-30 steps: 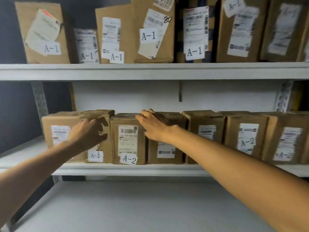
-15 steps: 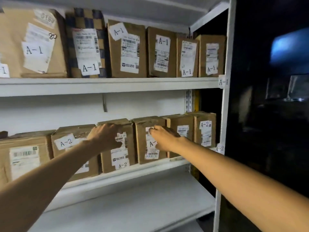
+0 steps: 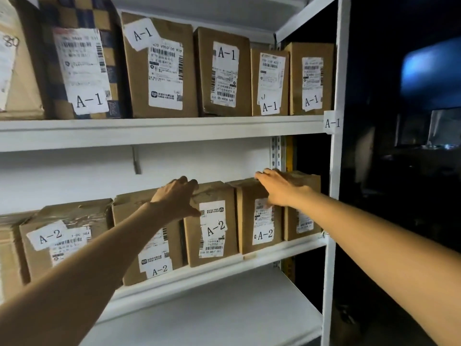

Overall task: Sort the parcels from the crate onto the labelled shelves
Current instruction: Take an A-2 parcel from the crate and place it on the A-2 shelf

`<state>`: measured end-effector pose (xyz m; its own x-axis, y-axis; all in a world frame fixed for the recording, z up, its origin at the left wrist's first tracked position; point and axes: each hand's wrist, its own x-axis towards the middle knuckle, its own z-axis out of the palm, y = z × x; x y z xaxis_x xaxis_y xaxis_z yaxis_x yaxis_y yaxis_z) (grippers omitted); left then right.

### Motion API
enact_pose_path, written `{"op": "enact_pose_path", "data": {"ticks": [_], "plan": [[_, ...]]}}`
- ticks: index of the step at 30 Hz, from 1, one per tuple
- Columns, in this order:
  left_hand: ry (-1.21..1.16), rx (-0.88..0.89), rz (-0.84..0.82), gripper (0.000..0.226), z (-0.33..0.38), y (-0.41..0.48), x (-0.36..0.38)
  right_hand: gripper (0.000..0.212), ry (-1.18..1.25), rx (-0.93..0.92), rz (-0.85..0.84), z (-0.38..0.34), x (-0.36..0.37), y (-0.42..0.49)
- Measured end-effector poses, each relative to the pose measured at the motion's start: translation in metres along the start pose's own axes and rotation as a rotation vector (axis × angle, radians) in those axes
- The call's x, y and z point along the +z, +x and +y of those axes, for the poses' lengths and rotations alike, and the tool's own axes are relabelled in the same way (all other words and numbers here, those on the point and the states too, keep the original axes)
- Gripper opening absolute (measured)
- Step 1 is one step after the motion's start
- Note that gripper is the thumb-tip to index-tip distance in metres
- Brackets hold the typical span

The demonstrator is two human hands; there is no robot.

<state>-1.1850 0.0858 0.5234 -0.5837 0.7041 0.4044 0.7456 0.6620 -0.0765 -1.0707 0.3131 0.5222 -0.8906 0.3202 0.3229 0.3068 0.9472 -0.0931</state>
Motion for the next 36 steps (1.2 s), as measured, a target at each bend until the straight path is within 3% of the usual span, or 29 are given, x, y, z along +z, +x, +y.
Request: {"op": "enact_pose_path", "data": {"ticks": [3,5,11,15,18,20,22,24,28,31,36], "plan": [[-0.013,-0.030,-0.068,0.086,0.017,0.025,0.017,0.092,0.158,-0.093,-0.071,0.005,0.015,0.032],[-0.033,-0.054,-0.094,0.090,0.026,0.041,0.031,0.084,0.216,-0.146,-0.113,0.012,0.033,0.049],[-0.032,-0.092,0.080,0.064,0.026,0.054,0.050,0.072,0.131,-0.240,-0.001,0.028,0.060,0.066],[0.007,-0.075,0.029,0.068,0.026,0.058,0.042,0.104,0.072,-0.346,-0.037,0.043,0.041,0.068],[-0.021,-0.107,-0.055,0.094,0.022,0.057,0.033,0.126,0.093,-0.287,0.011,0.070,0.022,0.078],[0.030,-0.197,-0.114,0.114,0.012,0.049,0.024,0.141,-0.030,-0.182,-0.107,0.095,0.015,0.082],[0.149,-0.308,-0.196,0.117,-0.003,0.034,0.019,0.146,-0.189,-0.121,-0.239,0.112,0.019,0.082],[0.220,-0.321,-0.218,0.109,-0.016,0.019,0.021,0.135,-0.157,-0.061,-0.241,0.117,0.031,0.079],[0.314,-0.299,-0.065,0.088,-0.028,0.006,0.030,0.104,-0.105,-0.077,-0.180,0.119,0.030,0.083],[0.314,-0.310,-0.032,0.075,-0.032,0.006,0.031,0.098,-0.115,-0.062,-0.176,0.123,0.022,0.081],[0.128,-0.268,-0.109,0.089,-0.041,-0.006,0.016,0.081,-0.162,-0.045,-0.316,0.082,0.003,0.088]]}}
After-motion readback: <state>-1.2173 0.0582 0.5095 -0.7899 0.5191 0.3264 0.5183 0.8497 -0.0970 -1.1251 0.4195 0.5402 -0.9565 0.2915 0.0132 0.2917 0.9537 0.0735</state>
